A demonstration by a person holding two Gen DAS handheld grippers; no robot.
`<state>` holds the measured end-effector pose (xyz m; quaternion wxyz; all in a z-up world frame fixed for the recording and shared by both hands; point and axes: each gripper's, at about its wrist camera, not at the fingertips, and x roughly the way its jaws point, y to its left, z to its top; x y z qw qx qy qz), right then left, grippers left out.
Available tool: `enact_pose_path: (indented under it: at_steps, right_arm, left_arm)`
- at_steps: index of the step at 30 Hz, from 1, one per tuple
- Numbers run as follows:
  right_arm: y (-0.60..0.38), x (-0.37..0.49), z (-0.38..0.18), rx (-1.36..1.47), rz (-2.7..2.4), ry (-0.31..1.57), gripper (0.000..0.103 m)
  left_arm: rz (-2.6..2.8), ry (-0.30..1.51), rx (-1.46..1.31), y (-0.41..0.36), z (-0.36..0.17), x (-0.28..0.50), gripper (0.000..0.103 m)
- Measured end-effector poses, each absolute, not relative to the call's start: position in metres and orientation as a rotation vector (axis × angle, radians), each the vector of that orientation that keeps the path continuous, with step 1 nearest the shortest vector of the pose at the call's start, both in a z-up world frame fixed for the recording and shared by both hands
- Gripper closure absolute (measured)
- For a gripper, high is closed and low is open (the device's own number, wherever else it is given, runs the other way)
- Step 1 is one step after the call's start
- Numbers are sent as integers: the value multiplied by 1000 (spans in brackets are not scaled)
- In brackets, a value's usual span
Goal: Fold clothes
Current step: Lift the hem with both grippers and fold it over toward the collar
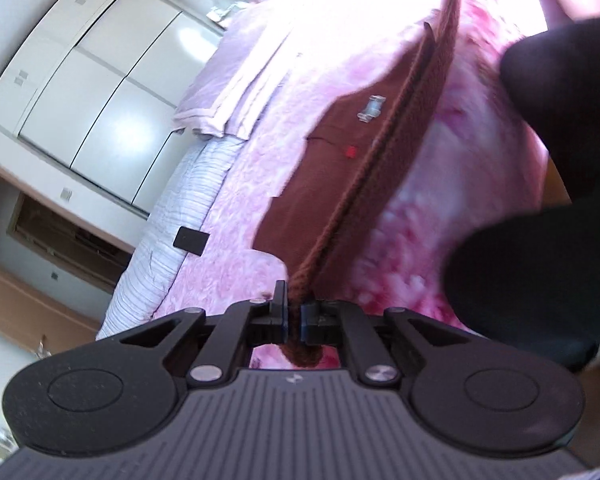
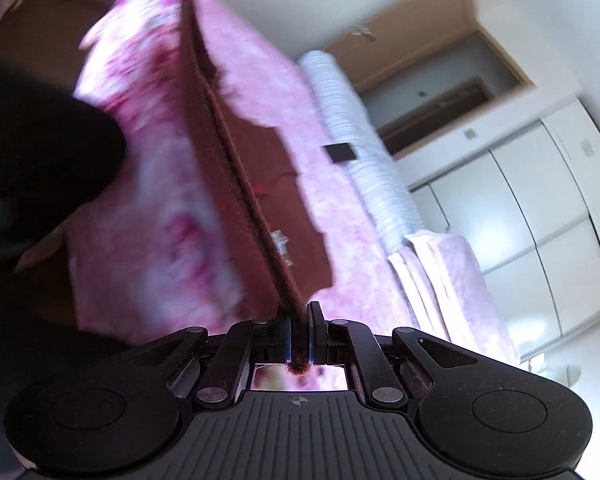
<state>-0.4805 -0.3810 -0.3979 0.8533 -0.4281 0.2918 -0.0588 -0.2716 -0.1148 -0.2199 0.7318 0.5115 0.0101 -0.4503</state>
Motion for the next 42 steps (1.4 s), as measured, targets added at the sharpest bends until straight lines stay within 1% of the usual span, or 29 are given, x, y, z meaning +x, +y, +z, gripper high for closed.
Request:
enact_pose_path:
  at_steps: [5,9,14,19,26,30,32,33,34,35,36,37,38,39,40,42]
  right_arm:
    - [-430,-423,-364,-790,-142,601,98]
    - [-479,-363,-357,-688,-127,648,97]
    - [-539,-297,-377,-544,-98,755,97]
    - [-583,-243,-410,-464,-71,835,97]
    - [-641,-199,-430,-353,-82,862,97]
    - [-660,-174,-446,-314,-67,892,97]
    - [-666,-167,-454,-285,-58,913,97]
    - [-669,-163,-458,-269,-53,923,97]
    - [-672,-162,-460,-245,-57,915,96]
    - [-676,-163,-460,-212,-65,906,92]
    - [-680,-163,-460,-189,-96,896,88]
    - [-684,-163,-460,-166,-129,887,76]
    - [-688,-167,-458,-148,-177,879,63]
    - [-690,-171,-456,-127,-215,872,60]
    - [-691,-176,-452,-113,-242,867,59]
    - [-684,-190,-441,-113,-292,852,59]
  left_arm:
    - [-995,113,1026,-166,-185,-206,98]
    - [-1012,214,975,-216,-178,-140,98]
    - [-1045,353,979,-269,-212,-66,97]
    - [-1075,443,984,-307,-253,-10,97]
    - [-1097,497,971,-347,-278,49,97]
    - [-1100,541,979,-364,-294,69,96]
    - [-1099,569,979,-370,-304,77,95]
    - [-1093,575,977,-371,-308,79,92]
    - [-1084,576,974,-372,-311,80,88]
    - [-1072,576,967,-372,-312,80,87]
    - [-1055,577,955,-371,-311,81,81]
    - [-1034,582,941,-368,-309,83,77]
    - [-1011,587,925,-364,-307,86,77]
    - [-989,592,910,-361,-304,88,76]
    - [-966,596,895,-357,-301,91,72]
    - [-915,594,857,-345,-291,92,73]
